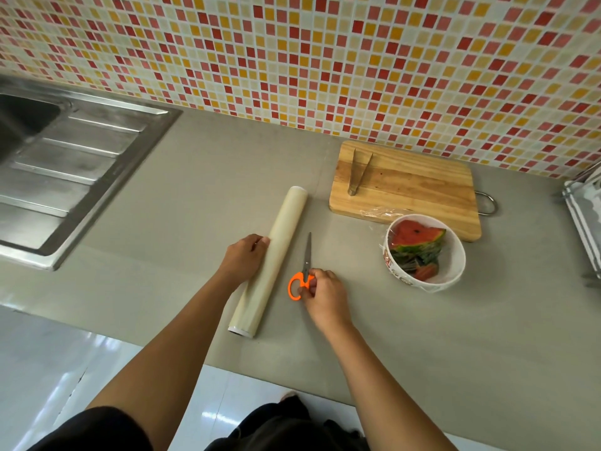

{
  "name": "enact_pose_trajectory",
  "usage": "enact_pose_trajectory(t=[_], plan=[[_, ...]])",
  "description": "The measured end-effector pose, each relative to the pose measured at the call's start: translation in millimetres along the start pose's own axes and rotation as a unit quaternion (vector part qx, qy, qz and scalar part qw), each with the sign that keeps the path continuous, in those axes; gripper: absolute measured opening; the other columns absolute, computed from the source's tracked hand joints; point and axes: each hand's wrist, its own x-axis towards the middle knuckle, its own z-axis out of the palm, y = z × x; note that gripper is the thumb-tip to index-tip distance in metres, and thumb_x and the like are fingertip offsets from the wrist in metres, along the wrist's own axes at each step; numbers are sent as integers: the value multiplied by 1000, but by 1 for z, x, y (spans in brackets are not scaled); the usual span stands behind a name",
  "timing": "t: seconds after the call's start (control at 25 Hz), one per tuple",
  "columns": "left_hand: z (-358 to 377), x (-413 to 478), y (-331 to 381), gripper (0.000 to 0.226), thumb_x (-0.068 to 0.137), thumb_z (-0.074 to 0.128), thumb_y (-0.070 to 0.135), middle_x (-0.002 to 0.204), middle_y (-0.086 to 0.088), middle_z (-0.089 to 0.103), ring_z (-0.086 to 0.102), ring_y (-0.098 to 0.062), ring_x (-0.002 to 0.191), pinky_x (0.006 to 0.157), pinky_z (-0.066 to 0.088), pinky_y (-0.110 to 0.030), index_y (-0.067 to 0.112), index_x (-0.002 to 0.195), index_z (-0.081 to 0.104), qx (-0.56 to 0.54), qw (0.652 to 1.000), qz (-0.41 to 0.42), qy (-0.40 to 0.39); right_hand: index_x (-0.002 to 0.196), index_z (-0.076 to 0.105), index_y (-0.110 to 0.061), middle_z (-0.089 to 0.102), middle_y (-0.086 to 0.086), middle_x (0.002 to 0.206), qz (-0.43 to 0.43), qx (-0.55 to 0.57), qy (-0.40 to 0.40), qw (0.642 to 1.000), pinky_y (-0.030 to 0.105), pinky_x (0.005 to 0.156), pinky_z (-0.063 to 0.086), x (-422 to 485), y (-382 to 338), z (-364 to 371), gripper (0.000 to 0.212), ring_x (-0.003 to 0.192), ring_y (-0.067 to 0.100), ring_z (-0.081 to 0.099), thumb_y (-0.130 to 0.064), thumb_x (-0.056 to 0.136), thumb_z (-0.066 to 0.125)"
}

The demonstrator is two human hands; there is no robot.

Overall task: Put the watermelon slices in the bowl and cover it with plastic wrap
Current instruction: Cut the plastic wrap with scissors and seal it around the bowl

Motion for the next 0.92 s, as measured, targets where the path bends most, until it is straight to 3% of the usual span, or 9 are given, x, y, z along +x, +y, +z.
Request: enact_pose_trajectory(t=[0.16,0.4,0.52,0.6,0.68,0.72,0.76,0.84,0.92], plan=[[1,0,-5,39,100,35,38,91,-5,59,51,-22,87,68,36,-28,10,101,61,12,1000,-4,7,117,59,-7,60,16,104,-12,29,12,999,34,88,43,-2,4,-5,35,99,31,58,-14,82,63],[-1,-5,-2,45,102,32,33,99,-20,62,55,-36,94,80,43,-38,-3,101,60,-18,999,-33,24,115,61,-6,63,13,98,-47,94,60,993,33,87,48,-10,3,-21,34,89,27,63,-14,83,66],[-14,-12,15,36,101,35,23,106,-22,62,56,-36,97,80,40,-32,-2,109,61,15,982,44,184,107,64,-10,65,7,89,-83,157,206,962,12,69,46,-19,12,-56,26,73,15,62,-25,86,65],[-12,-25,40,32,99,39,26,97,-12,65,57,-26,87,72,36,-27,8,105,64,-57,955,109,269,105,62,-13,64,4,90,-67,194,366,908,8,63,43,-21,37,-98,30,71,13,59,-37,89,55],[10,-40,70,30,95,39,37,79,2,66,61,-16,73,65,43,-29,21,90,65,-150,959,143,196,105,57,-9,62,8,97,2,207,481,852,12,68,40,-15,72,-145,37,80,20,59,-41,90,46],[30,-48,84,30,96,40,40,75,6,66,62,-12,68,64,47,-28,24,87,64,-193,965,133,119,105,54,-8,61,10,99,52,206,491,845,17,72,39,-9,90,-165,38,87,23,58,-41,91,44],[54,-54,95,31,97,40,40,78,5,67,62,-9,68,66,50,-27,24,89,64,-226,967,108,41,107,52,-8,59,9,101,108,203,459,858,22,75,37,1,107,-180,40,92,24,56,-44,92,41],[102,-59,114,40,99,36,42,97,-3,67,63,-12,79,80,51,-33,13,104,63,-250,966,26,-66,117,48,-11,52,1,107,182,214,311,908,27,79,33,24,134,-193,51,99,18,49,-54,93,33],[136,-58,125,53,100,28,47,105,-7,63,60,-17,89,89,48,-35,6,114,58,-321,935,-79,-128,132,43,-13,49,-1,125,179,275,154,932,31,91,38,44,141,-193,61,115,17,45,-57,95,23]])
